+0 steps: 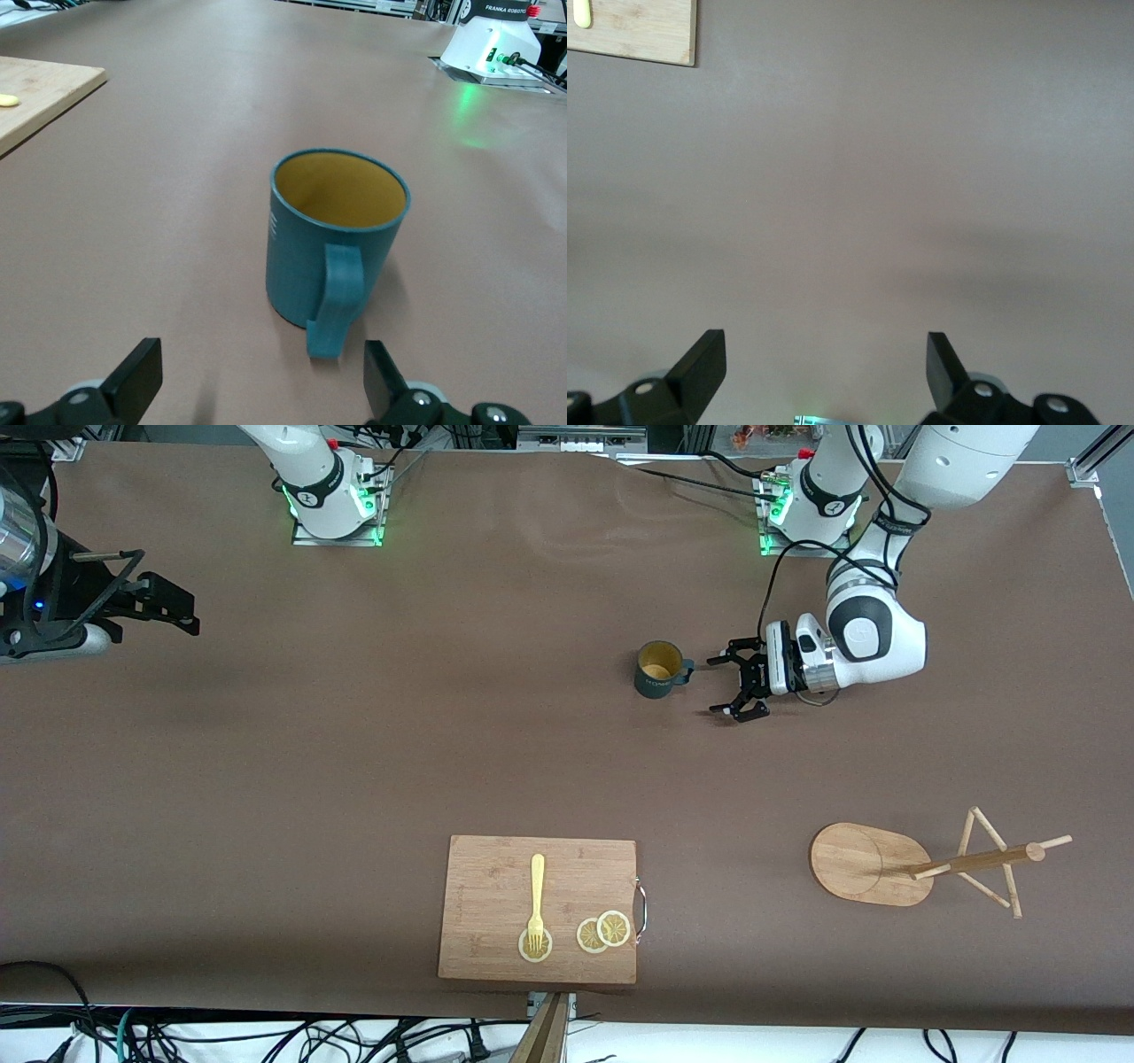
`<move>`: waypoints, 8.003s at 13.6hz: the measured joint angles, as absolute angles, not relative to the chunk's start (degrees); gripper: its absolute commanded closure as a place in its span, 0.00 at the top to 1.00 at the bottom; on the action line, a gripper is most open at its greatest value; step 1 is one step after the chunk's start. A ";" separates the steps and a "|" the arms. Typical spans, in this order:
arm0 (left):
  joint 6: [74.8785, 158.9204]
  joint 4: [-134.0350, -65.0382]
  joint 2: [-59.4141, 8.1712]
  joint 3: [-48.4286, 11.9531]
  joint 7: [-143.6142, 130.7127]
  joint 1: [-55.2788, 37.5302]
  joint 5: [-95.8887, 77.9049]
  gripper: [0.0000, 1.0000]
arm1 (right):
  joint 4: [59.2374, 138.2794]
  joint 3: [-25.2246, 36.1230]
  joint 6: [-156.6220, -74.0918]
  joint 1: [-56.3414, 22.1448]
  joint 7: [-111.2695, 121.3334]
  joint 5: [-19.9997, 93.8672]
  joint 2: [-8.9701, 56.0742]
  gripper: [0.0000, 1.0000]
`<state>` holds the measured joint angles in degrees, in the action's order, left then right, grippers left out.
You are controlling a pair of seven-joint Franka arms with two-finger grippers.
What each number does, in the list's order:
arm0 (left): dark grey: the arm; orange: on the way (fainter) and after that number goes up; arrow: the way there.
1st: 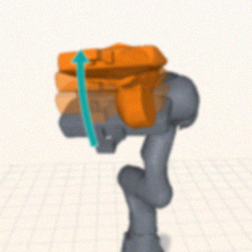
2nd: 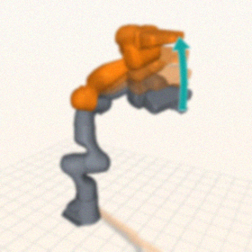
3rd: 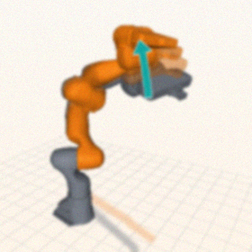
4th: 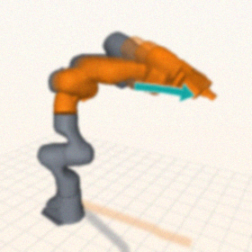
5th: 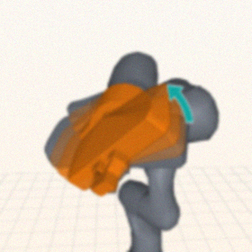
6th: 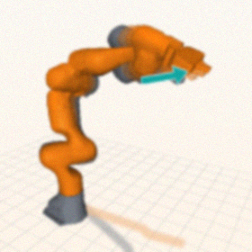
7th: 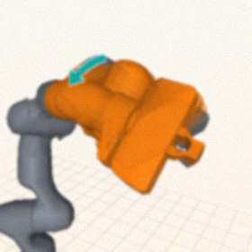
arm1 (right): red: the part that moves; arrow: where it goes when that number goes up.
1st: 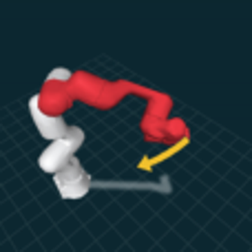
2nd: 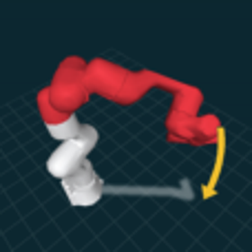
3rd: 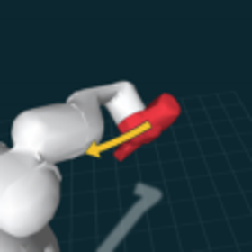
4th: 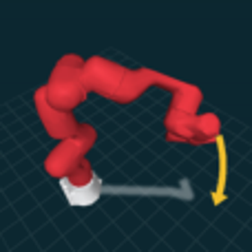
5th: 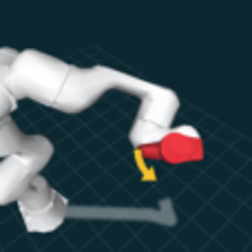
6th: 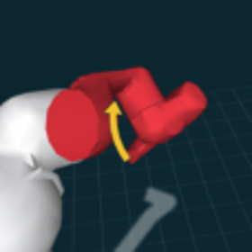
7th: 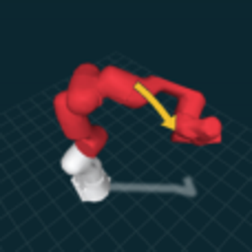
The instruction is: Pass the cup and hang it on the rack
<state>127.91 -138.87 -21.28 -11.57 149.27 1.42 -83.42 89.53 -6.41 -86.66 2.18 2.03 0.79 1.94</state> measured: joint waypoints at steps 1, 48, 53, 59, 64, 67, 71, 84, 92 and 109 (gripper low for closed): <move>127.91 -139.53 -21.69 -11.57 151.62 1.39 -84.91 1.00 | 89.47 -6.43 -86.66 2.18 2.03 0.79 2.11 1.00; 84.85 -119.70 -11.69 10.56 31.81 15.29 -71.93 0.00 | 89.09 -7.86 -86.28 2.07 2.03 0.79 2.22 1.00; 82.50 -114.77 -18.47 10.57 24.76 18.30 -82.13 0.00 | 89.09 -7.86 -86.28 2.07 2.03 0.79 2.22 1.00; 78.60 -109.50 -28.27 10.55 24.80 19.29 -92.18 0.00 | 89.08 -7.86 -86.28 2.07 2.03 0.79 2.22 1.00; 76.87 -104.46 -34.15 10.54 24.80 19.83 -96.29 0.00 | 89.06 -7.97 -86.26 2.06 2.03 0.79 2.22 1.00; 75.40 -104.02 -36.08 10.54 24.80 21.17 -97.20 0.00 | 89.06 -7.97 -86.24 2.06 2.03 0.79 2.22 1.00; 74.06 -103.78 -37.22 10.54 24.80 22.28 -97.68 0.02 | 89.06 -7.97 -86.22 2.07 2.03 0.79 2.22 1.00; 73.50 -103.34 -39.95 10.52 29.42 23.34 -97.14 1.00 | 89.06 -7.92 -86.12 2.09 2.03 0.79 2.24 1.00; 68.20 -101.23 -32.47 11.91 30.09 24.66 -67.87 1.00 | 89.07 -7.80 -86.08 2.11 2.03 0.79 2.30 1.00; 81.50 -74.97 -18.95 10.21 13.56 -3.82 -3.91 1.00 | 89.07 -7.71 -85.07 2.13 2.03 0.79 2.36 1.00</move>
